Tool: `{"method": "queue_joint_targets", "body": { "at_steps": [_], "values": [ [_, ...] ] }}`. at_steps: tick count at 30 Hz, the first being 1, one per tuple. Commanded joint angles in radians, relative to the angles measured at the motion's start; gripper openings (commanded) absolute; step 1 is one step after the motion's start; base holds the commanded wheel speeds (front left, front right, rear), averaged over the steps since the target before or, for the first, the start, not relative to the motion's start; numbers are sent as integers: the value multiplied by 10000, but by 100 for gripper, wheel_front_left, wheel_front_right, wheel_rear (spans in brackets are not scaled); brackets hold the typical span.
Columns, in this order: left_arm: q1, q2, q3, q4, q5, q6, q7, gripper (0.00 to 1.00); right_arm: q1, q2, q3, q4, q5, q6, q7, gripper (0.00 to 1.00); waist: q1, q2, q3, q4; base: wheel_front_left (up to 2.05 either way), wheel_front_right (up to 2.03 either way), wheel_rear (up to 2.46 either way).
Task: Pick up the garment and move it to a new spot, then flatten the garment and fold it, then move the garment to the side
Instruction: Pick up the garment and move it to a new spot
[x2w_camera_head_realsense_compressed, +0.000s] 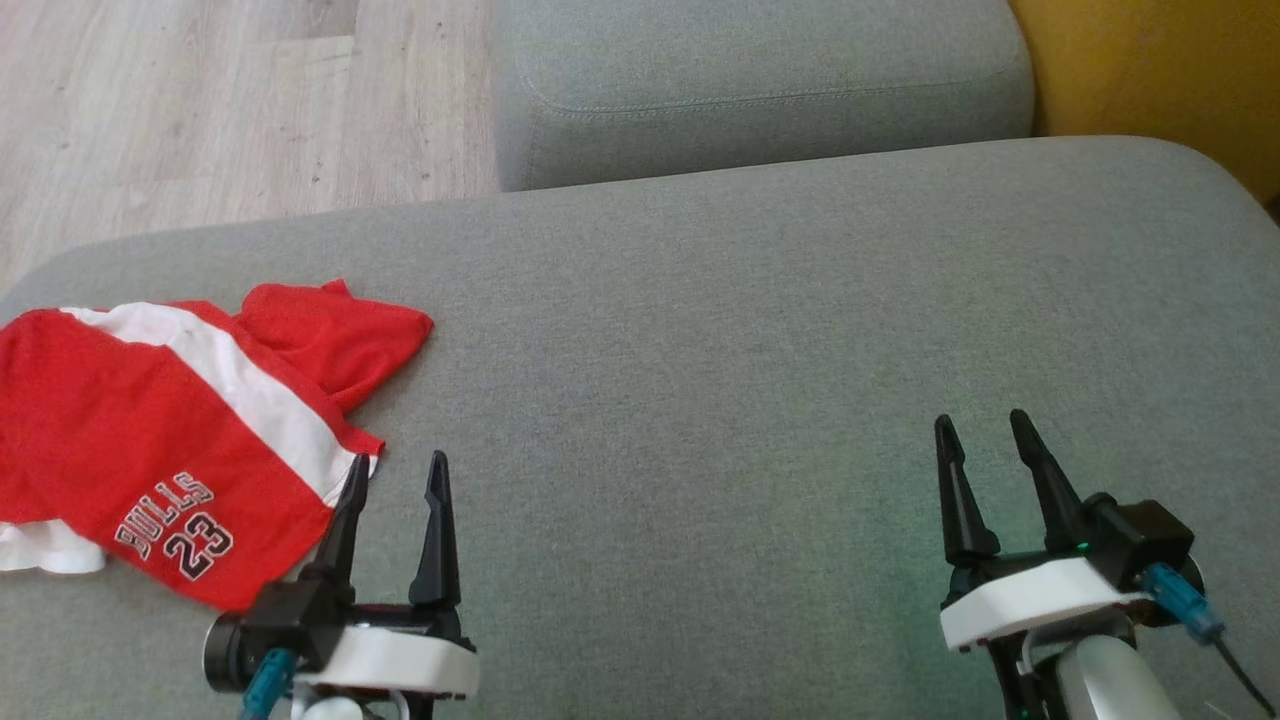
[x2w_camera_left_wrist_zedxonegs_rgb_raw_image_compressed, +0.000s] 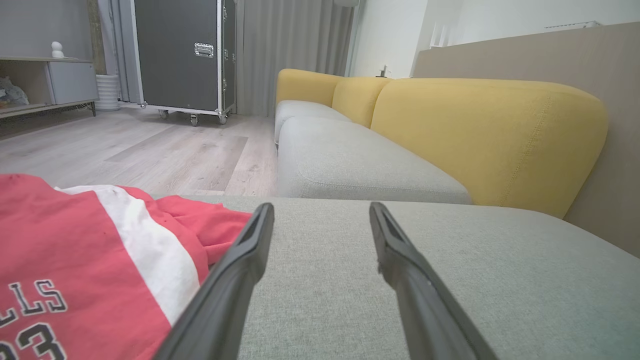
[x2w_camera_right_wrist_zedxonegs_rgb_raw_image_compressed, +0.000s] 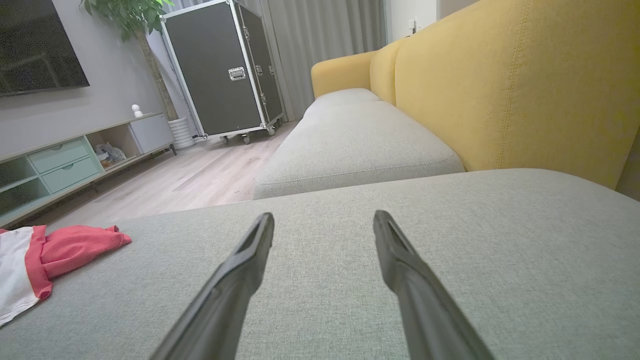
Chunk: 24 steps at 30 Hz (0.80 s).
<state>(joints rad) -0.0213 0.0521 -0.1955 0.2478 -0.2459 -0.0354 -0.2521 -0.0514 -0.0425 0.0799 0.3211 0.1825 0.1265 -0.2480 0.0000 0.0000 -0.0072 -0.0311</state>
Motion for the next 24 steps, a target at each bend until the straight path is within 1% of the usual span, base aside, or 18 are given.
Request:
{"method": "queue_joint_targets", "body": {
  "at_steps": [1, 8, 11, 15, 23, 24],
  "values": [
    [-362, -14, 357, -406, 3, 41, -97, 100, -429, -77, 236, -246, -24, 42, -137, 100, 0, 0, 4, 2, 0, 0, 0],
    [-341, -16, 319, -409, -146, 104, -97, 100, -474, -77, 215, -264, -30, 42, -137, 100, 0, 0, -46, 36, 0, 0, 0],
    [-327, -17, 310, -341, -118, 140, -97, 100, -438, -77, 276, -299, 11, 42, -137, 100, 0, 0, -107, 163, 0, 0, 0],
    [-266, -17, 390, -324, 17, 212, -97, 100, -349, -77, 515, -386, 159, 42, -137, 100, 0, 0, -233, 464, 0, 0, 0],
    [-70, -17, 1011, -263, 358, 183, -97, 100, -178, -77, 1066, -457, 503, 42, -138, 100, 0, 0, -500, 1342, 0, 0, 0],
    [-70, -17, 1011, -263, 358, 183, -97, 100, -178, -77, 1066, -457, 503, 42, -138, 100, 0, 0, -500, 1342, 0, 0, 0]
  ]
}}
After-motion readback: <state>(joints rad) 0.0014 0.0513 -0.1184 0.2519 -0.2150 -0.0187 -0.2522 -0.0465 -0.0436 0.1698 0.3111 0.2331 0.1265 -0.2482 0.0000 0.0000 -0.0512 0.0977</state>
